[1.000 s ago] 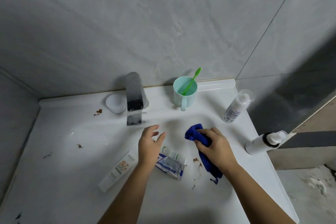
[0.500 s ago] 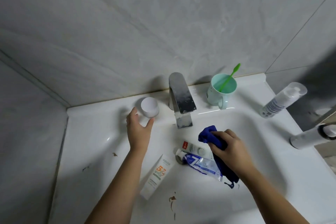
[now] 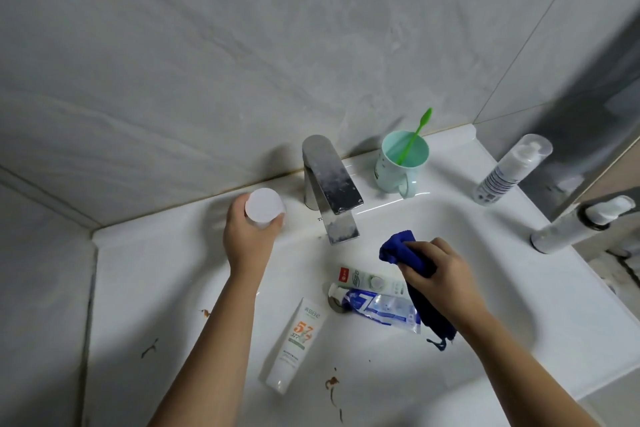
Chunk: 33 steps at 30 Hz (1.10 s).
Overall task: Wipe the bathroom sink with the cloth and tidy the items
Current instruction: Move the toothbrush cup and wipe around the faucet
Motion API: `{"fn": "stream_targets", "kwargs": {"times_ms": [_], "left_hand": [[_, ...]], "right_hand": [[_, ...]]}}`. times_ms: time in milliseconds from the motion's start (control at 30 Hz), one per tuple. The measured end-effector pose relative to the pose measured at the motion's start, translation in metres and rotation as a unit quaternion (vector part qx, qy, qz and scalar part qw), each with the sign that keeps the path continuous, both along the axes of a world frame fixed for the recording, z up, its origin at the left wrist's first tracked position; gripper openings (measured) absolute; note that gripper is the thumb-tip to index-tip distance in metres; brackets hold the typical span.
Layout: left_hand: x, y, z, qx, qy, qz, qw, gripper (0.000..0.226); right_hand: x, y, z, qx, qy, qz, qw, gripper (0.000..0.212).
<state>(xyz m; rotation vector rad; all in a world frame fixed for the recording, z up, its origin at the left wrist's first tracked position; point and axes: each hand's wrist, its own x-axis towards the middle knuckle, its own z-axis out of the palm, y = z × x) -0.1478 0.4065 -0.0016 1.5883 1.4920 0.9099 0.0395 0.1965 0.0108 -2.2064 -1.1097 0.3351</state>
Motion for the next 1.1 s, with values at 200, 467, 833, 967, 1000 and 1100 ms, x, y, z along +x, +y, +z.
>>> {"fn": "stream_targets", "kwargs": {"times_ms": [200,467,833,967,1000,1100], "left_hand": [[-0.019,-0.048,0.053,0.036,-0.074,-0.021,0.996,0.058],[0.016,-0.12,0.121,0.083,-0.097,-0.087,0.988,0.059],[0.178,-0.166,0.072,0.01,-0.041,-0.167,0.985,0.063],[0.243,-0.156,0.037,-0.007,-0.032,-0.161,0.986,0.068],[0.256,-0.152,0.029,-0.009,-0.029,-0.155,0.987,0.069],[0.287,-0.142,0.007,-0.009,-0.014,-0.138,0.99,0.07]], "right_hand": [[0.009,-0.018,0.007,0.008,0.019,0.001,1.0,0.027],[0.045,-0.054,0.026,0.023,0.053,-0.003,0.998,0.023],[0.119,-0.091,0.016,0.004,0.061,-0.073,0.995,0.022],[0.139,-0.092,0.002,-0.01,0.078,-0.088,0.993,0.02],[0.143,-0.093,0.0,-0.014,0.083,-0.09,0.992,0.021],[0.153,-0.094,-0.007,-0.029,0.096,-0.09,0.991,0.022]]}}
